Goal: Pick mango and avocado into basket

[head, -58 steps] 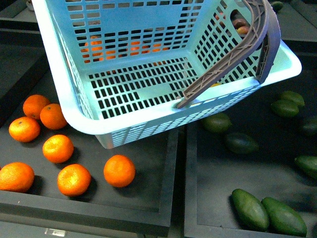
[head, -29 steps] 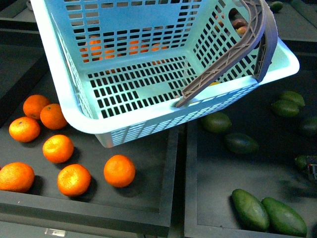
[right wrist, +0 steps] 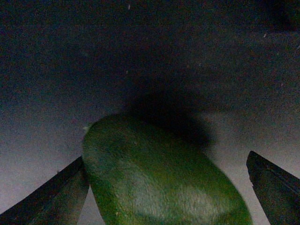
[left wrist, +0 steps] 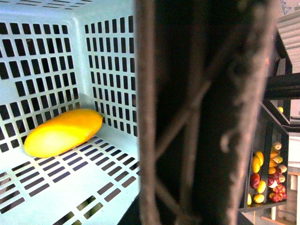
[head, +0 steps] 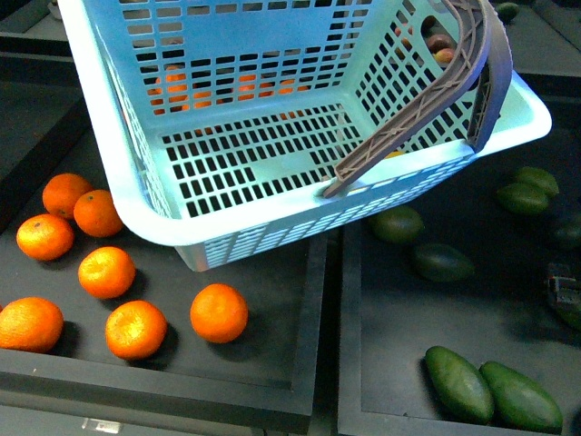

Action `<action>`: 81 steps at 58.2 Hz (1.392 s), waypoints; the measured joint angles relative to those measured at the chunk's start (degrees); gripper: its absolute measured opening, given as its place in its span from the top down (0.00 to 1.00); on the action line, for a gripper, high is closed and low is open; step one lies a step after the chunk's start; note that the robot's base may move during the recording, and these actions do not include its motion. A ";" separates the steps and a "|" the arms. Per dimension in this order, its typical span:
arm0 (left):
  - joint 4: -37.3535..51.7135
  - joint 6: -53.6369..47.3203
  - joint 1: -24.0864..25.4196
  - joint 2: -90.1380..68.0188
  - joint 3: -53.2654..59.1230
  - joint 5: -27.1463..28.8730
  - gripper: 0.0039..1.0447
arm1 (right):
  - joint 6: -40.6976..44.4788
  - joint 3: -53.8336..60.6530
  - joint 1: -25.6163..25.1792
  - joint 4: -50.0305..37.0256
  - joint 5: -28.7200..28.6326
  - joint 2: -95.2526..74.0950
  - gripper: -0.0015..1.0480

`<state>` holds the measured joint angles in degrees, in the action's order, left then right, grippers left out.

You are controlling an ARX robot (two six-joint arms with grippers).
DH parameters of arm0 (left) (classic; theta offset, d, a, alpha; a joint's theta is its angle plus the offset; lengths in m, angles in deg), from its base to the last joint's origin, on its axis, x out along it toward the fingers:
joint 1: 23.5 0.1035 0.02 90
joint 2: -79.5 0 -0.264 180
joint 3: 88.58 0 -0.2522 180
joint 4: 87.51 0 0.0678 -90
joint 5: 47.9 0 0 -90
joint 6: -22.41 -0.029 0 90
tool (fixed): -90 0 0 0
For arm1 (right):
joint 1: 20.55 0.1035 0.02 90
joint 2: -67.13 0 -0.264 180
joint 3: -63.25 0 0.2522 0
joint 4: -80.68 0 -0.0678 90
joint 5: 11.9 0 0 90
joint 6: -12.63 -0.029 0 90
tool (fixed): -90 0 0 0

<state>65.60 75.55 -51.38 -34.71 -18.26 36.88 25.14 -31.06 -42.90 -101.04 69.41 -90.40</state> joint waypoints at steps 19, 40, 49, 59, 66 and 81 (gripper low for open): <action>0.00 0.00 0.02 0.00 0.00 0.00 0.95 | -2.91 -1.95 1.38 -0.11 1.44 -2.51 0.07; 0.00 0.00 0.02 0.00 0.00 0.00 0.95 | -2.95 -3.17 1.81 -1.60 2.23 -3.87 0.13; 0.00 -0.02 0.00 0.00 0.00 0.04 0.95 | -2.93 -3.34 1.86 -1.92 2.19 -4.11 0.30; 0.00 0.00 0.00 0.00 0.00 0.00 0.95 | -2.71 -3.41 1.86 -1.92 2.19 -4.17 0.49; 0.00 0.00 0.02 0.00 0.00 0.04 0.95 | -2.69 -3.39 1.81 -2.03 2.19 -4.17 0.52; 0.00 0.00 0.00 0.00 0.00 0.00 0.95 | -2.54 -2.32 1.36 -2.29 2.12 -3.82 0.52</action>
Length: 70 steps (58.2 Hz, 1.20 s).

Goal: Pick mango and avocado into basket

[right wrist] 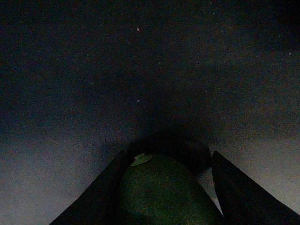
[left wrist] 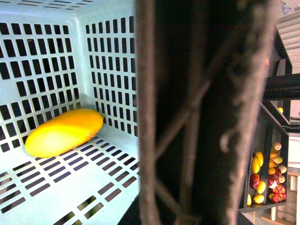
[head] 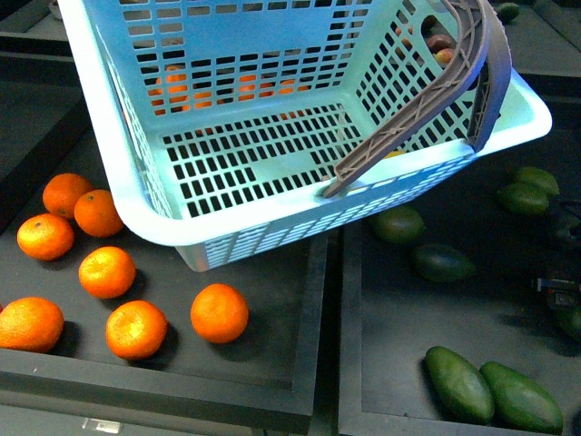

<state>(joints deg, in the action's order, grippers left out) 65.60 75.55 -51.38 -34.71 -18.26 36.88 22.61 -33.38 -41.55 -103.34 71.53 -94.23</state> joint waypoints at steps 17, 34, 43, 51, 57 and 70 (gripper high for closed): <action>0.00 0.00 0.02 0.00 0.00 0.04 0.95 | -0.85 4.07 -2.10 0.04 -1.70 3.34 0.52; 0.00 0.00 0.00 0.00 0.00 0.00 0.95 | -3.80 12.85 -4.52 -3.65 -9.11 16.94 0.52; 0.00 0.00 0.00 0.00 0.00 0.02 0.95 | -7.10 20.81 -5.90 -7.28 -14.78 27.76 0.52; 0.00 0.00 0.00 0.00 0.00 0.02 0.95 | -12.00 28.83 -6.75 -10.54 -19.41 38.60 0.53; 0.00 0.00 0.02 0.00 0.00 0.04 0.95 | -16.72 34.77 -6.73 -13.09 -22.10 47.36 0.53; 0.00 0.00 0.00 0.00 0.00 0.02 0.95 | -27.08 42.86 -2.21 -17.68 -21.81 61.79 0.53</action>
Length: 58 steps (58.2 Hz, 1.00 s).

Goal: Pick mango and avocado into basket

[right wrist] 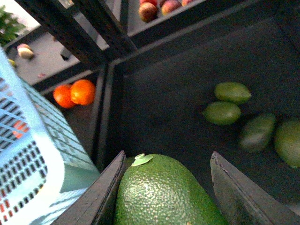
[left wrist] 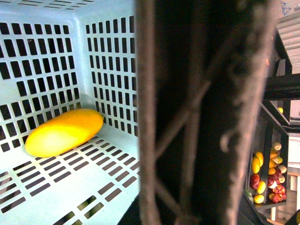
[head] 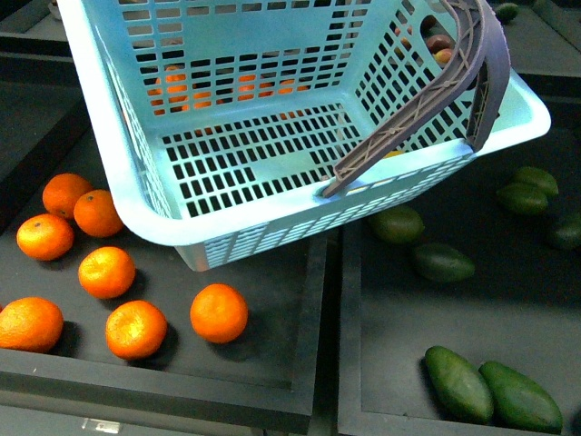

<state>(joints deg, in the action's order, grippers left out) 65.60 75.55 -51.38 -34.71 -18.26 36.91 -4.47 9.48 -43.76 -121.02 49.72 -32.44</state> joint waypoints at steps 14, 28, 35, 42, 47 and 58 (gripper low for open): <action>0.00 0.00 0.00 0.00 0.00 0.00 0.95 | -8.68 -2.38 19.02 -4.13 13.66 0.66 0.53; 0.00 0.00 0.02 0.00 0.00 0.00 0.95 | -11.65 -15.93 31.80 0.11 22.95 -4.72 0.53; 0.00 -0.04 0.02 0.00 0.00 0.02 0.95 | -9.75 -22.23 35.04 2.27 29.51 -9.22 0.53; 0.00 -0.02 0.00 0.00 0.00 -0.07 0.95 | -7.96 -27.54 36.50 4.07 33.46 -14.12 0.44; 0.00 0.00 0.02 0.00 0.00 -0.07 0.95 | -7.76 -28.72 36.48 5.03 34.80 -14.95 0.30; 0.00 -0.09 0.00 0.00 0.02 0.02 0.95 | -9.05 -23.52 33.90 4.07 32.68 -11.23 0.06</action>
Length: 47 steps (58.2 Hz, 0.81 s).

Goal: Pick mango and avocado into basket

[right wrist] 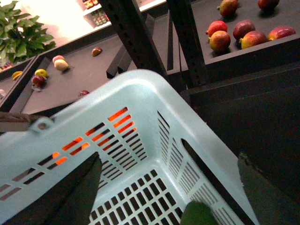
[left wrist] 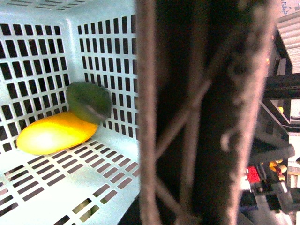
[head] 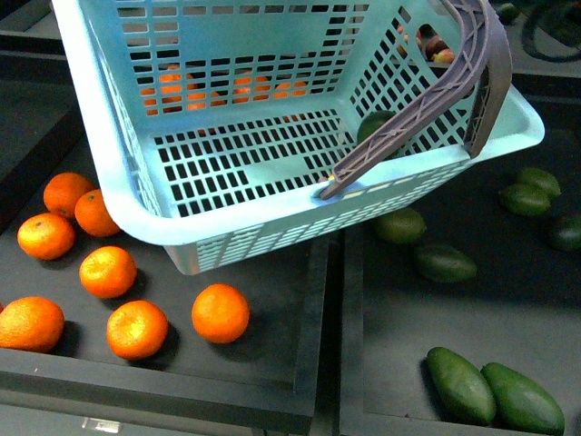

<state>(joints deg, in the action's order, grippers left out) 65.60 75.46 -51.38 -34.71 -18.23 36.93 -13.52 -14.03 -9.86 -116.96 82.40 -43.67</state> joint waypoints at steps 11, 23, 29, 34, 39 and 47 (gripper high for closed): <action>-0.02 -0.07 0.02 0.00 0.00 0.04 0.95 | 10.84 17.70 -5.38 -15.15 0.04 12.09 0.22; -0.02 -0.09 -0.09 -0.02 0.00 0.04 0.95 | 23.58 35.17 -7.34 -27.23 -0.63 24.55 0.56; -0.02 0.24 -0.26 -0.04 0.00 -0.66 0.95 | 25.22 42.27 -8.50 -27.67 -2.97 28.81 0.79; -0.02 0.33 -0.09 -0.04 0.00 -0.37 0.95 | 25.62 45.48 -10.23 -27.76 -3.93 32.61 0.94; 0.00 0.13 -0.04 -0.04 0.00 0.09 0.95 | 25.86 48.09 -10.71 -27.63 -3.89 35.85 0.98; 0.00 0.09 -0.04 -0.04 0.00 -0.02 0.95 | 25.90 51.93 -10.71 -26.18 -3.98 40.76 0.98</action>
<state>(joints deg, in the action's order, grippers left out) 65.60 75.55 -51.43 -34.76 -18.23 36.91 12.38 37.90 -20.57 -143.14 78.42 -2.91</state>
